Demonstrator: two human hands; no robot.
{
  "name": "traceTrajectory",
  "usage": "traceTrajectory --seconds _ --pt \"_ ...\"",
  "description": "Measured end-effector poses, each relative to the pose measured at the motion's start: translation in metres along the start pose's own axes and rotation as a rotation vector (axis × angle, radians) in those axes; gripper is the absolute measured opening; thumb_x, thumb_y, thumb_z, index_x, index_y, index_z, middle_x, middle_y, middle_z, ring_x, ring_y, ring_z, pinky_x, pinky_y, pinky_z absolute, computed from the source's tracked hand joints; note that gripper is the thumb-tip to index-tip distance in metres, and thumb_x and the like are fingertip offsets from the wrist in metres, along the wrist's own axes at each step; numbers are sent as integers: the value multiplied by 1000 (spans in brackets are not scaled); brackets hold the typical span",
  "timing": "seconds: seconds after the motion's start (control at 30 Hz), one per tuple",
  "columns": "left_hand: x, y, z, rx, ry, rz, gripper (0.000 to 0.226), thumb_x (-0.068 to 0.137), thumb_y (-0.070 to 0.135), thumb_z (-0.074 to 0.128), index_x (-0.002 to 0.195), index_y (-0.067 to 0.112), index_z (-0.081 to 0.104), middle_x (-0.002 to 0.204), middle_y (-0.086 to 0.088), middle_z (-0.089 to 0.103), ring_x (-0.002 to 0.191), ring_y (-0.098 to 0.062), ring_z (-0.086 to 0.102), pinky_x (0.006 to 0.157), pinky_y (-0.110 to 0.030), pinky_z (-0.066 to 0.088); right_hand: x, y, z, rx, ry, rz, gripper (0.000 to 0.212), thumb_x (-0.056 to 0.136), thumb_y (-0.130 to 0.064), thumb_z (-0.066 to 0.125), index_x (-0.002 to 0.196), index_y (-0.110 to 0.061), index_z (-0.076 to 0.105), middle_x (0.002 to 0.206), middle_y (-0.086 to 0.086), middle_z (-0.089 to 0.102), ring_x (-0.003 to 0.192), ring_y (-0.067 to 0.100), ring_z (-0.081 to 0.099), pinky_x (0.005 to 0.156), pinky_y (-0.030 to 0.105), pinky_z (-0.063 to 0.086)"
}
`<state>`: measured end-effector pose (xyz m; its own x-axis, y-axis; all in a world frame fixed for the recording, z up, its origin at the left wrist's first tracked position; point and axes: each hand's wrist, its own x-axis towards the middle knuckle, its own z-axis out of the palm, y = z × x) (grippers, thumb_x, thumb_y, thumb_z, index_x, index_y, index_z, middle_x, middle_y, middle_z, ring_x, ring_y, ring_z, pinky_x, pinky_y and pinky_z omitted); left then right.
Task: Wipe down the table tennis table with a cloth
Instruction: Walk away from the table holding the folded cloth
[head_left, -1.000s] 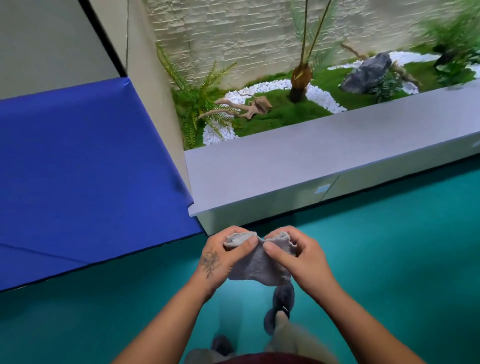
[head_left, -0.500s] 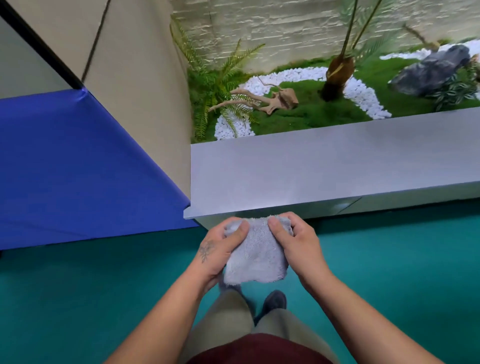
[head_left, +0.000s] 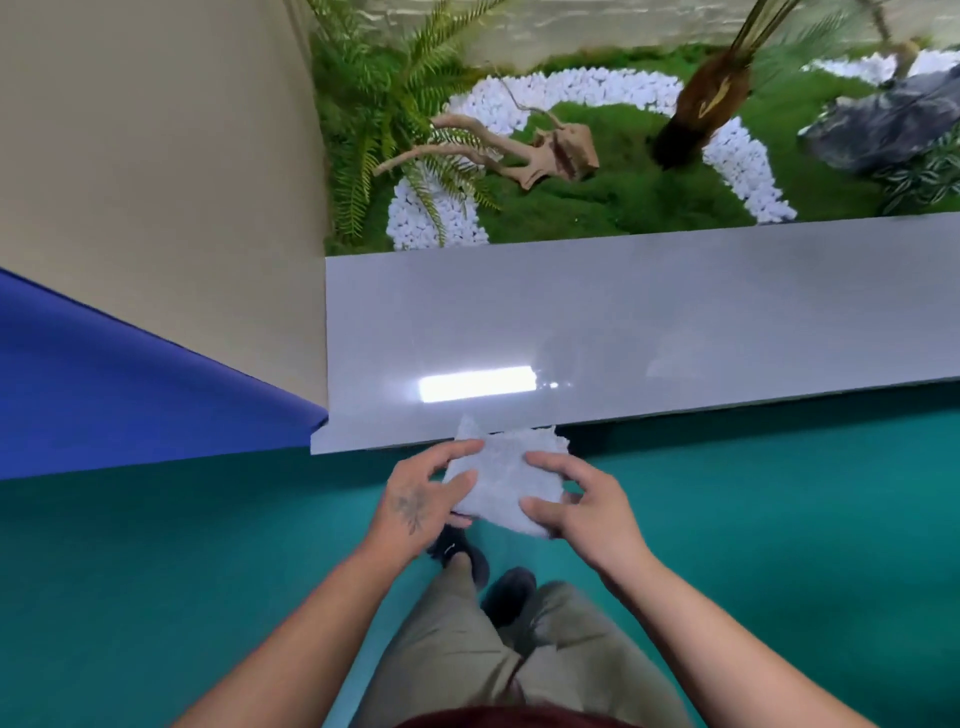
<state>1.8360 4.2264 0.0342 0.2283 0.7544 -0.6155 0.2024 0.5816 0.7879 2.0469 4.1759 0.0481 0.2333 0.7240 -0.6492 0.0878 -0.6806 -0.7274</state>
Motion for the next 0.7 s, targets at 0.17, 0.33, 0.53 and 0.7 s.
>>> traceTrajectory --seconds 0.17,0.33,0.53,0.7 --pt "53 -41 -20 349 6 161 47 103 23 71 146 39 63 135 8 66 110 6 58 103 -24 47 63 5 23 -256 -20 -102 56 84 -11 86 131 -38 72 112 -22 59 86 7 56 84 41 63" --pt "117 -53 -24 656 97 250 48 110 19 53 157 26 54 106 7 57 96 -13 55 91 -35 54 150 2 40 -510 -80 -242 62 92 -15 80 149 -29 60 114 -16 53 92 -3 55 91 20 45" --pt "209 -65 -22 998 113 111 74 106 2 51 170 26 23 133 1 51 116 -18 45 90 -27 46 252 11 64 -784 -117 -318 63 101 -26 67 159 -31 46 123 -9 50 101 13 58 84 30 49" --pt "260 -96 -12 1071 101 37 84 101 0 55 171 23 15 149 -3 43 124 -22 44 94 -31 51 311 41 74 -998 -151 -362 58 105 -29 60 160 -27 42 120 -4 48 91 21 59 78 39 56"
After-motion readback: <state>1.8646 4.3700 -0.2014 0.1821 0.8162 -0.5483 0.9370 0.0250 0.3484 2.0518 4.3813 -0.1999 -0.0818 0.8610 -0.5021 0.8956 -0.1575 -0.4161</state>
